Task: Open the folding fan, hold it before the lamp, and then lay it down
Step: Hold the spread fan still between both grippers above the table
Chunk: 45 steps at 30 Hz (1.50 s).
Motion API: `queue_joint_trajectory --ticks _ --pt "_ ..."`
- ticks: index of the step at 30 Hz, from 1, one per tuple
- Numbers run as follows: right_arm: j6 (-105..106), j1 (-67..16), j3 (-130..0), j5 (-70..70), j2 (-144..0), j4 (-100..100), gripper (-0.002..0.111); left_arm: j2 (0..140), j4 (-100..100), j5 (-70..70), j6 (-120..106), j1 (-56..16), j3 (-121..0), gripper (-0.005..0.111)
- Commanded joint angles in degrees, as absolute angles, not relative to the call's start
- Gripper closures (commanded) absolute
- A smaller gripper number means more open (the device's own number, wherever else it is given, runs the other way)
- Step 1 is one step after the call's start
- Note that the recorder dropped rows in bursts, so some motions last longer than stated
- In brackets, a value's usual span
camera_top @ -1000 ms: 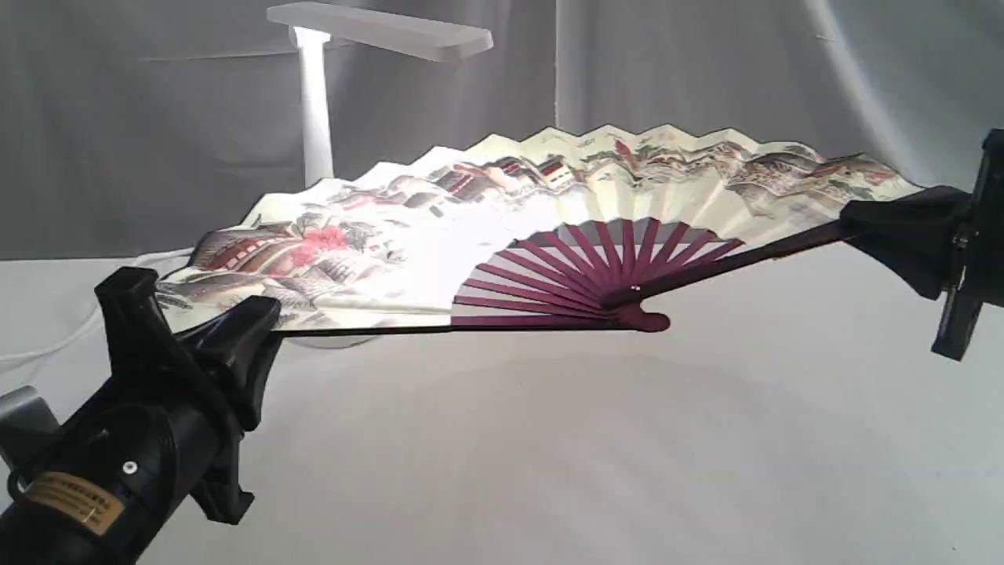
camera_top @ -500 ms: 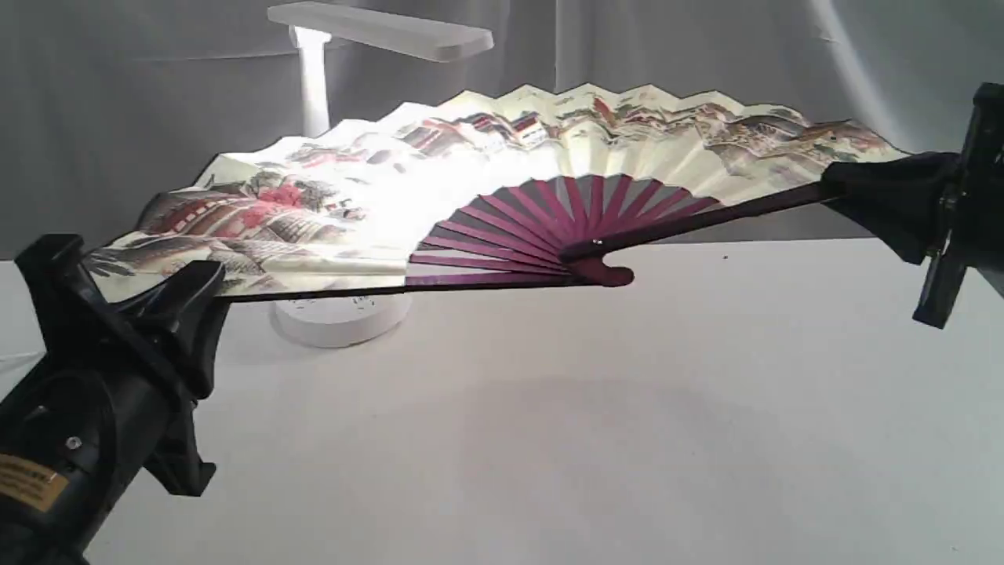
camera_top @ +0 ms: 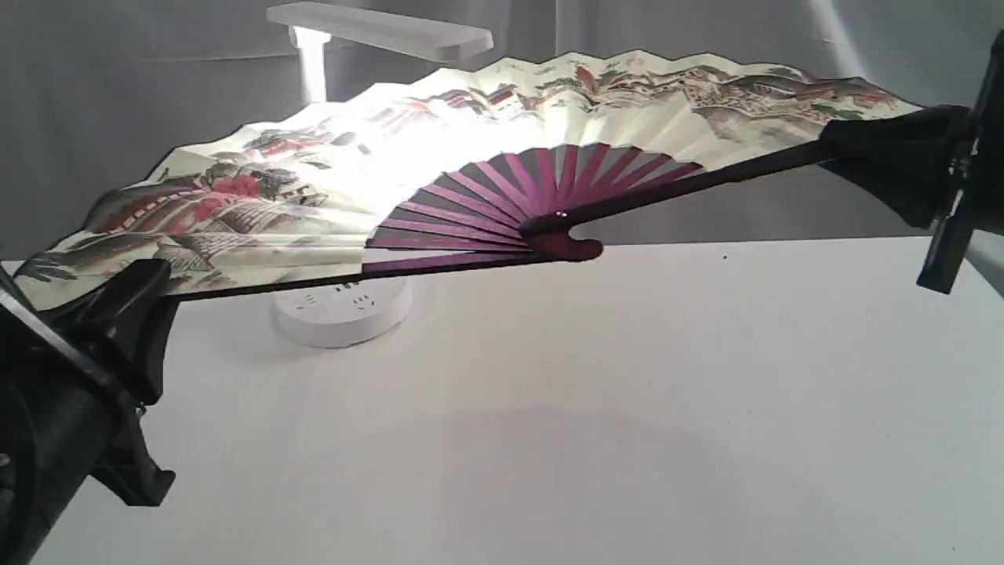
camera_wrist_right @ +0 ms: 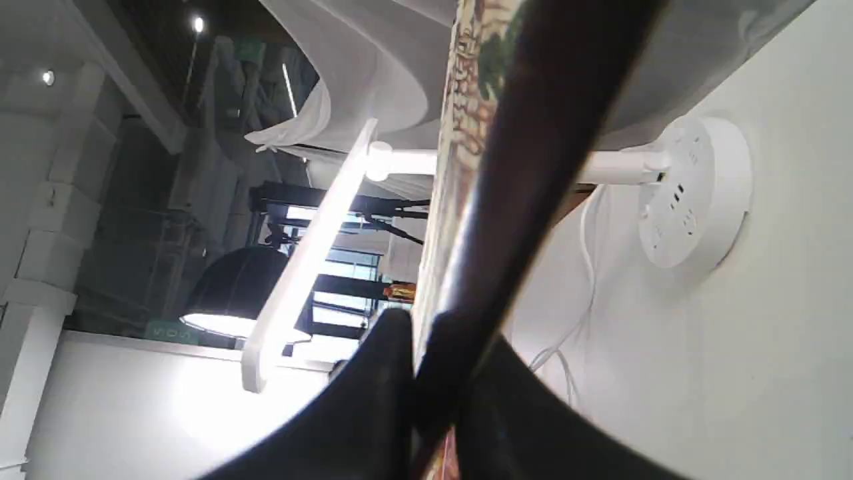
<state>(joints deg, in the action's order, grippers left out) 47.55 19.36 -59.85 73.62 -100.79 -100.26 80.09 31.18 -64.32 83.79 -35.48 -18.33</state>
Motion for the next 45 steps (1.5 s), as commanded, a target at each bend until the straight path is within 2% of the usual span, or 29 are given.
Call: queue_joint_trajectory --ticks 1,10,21,45 --pt "47.8 19.8 -59.9 70.0 -100.2 -99.9 0.108 77.9 39.8 -70.0 86.5 -34.9 -18.3 0.107" --pt "47.7 16.4 -59.9 70.0 -100.2 -99.9 0.108 76.6 39.5 -70.0 86.4 -34.9 -18.3 0.107" --pt "47.7 16.7 -59.9 70.0 -100.2 -99.9 0.108 74.6 40.5 -70.0 86.7 -34.9 -14.7 0.107" --pt "48.1 16.7 -59.9 70.0 -100.2 -99.9 0.108 74.6 38.9 -70.0 87.1 -34.9 -14.7 0.107"
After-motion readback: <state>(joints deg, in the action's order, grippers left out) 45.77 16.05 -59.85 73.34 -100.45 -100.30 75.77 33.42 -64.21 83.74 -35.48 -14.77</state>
